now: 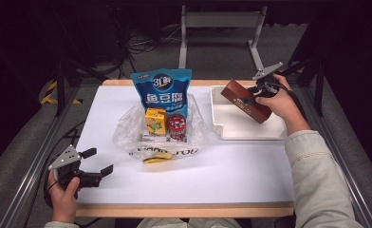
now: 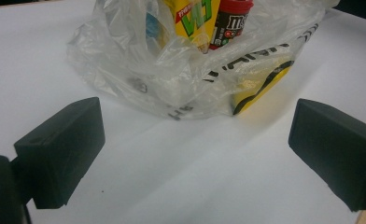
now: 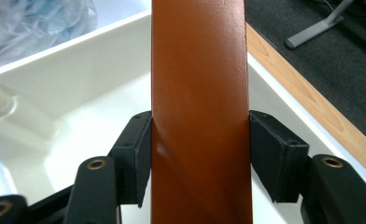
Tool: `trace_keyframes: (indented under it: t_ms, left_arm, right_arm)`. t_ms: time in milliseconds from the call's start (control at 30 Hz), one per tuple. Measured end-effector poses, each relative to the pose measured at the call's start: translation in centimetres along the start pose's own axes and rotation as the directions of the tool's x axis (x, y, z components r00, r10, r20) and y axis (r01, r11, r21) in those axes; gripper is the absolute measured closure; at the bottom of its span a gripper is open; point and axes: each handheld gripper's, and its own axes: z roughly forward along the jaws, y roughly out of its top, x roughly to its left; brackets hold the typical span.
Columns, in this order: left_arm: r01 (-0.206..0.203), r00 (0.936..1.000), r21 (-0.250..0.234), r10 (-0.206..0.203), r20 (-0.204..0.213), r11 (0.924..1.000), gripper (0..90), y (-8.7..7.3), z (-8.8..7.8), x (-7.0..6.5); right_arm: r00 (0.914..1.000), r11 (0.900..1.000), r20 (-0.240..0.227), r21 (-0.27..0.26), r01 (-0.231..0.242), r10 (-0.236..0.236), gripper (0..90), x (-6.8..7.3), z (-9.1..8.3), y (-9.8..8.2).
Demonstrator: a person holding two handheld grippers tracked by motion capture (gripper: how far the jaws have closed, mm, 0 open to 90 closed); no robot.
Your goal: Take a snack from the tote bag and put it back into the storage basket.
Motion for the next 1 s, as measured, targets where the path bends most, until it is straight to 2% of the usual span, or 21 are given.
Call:
trace_keyframes:
  t_ms: [167,300,400,1000]
  left_arm:
    - [-0.004,1.0,0.0,0.004,0.002,1.0,4.1,0.1,0.2,0.0]
    - [-0.008,1.0,-0.001,0.008,0.003,1.0,4.1,0.1,0.2,0.1]
    - [-0.007,1.0,0.002,0.007,0.002,1.0,4.1,0.1,0.3,0.1]
    - [-0.007,1.0,0.005,0.007,0.001,1.0,4.1,0.0,0.2,0.0]
  right_arm:
    - [1.0,0.999,0.004,0.035,-0.005,0.005,43.6,-0.1,0.9,-0.4]
    - [1.0,0.999,0.0,0.04,-0.007,0.007,43.6,-0.1,1.3,-0.4]
    - [1.0,0.998,0.0,0.064,0.005,-0.005,43.6,-0.1,1.9,-0.5]
    - [1.0,0.995,0.002,0.104,0.006,-0.006,43.5,-0.1,3.7,-0.6]
